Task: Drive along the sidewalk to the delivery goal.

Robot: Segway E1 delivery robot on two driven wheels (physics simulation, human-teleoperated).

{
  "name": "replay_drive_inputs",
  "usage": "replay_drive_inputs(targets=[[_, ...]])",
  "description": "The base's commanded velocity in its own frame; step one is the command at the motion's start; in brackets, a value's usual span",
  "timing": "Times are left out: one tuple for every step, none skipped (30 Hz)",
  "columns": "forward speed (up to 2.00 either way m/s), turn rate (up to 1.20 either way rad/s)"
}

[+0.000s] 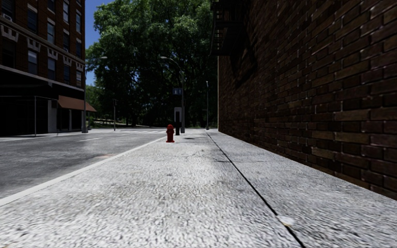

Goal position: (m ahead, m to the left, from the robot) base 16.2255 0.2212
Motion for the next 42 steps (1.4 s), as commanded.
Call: replay_drive_inputs(targets=[[2.0,0.0],[2.0,0.0],[2.0,0.0],[2.0,0.0],[2.0,0.0],[2.0,0.0],[2.0,0.0],[2.0,0.0],[2.0,0.0],[2.0,0.0],[2.0,0.0],[2.0,0.0],[2.0,0.0],[2.0,0.0],[2.0,0.0],[2.0,0.0],[2.0,0.0],[2.0,0.0],[2.0,0.0],[2.0,0.0],[2.0,0.0],[2.0,0.0],[2.0,0.0],[2.0,0.0],[2.0,0.0],[2.0,0.0],[2.0,0.0],[2.0,0.0],[2.0,0.0],[2.0,0.0],[2.0,0.0],[2.0,0.0],[2.0,0.0],[2.0,0.0],[2.0,0.0],[2.0,0.0],[2.0,0.0],[2.0,0.0],[2.0,0.0],[2.0,0.0],[2.0,0.0],[2.0,0.0]])
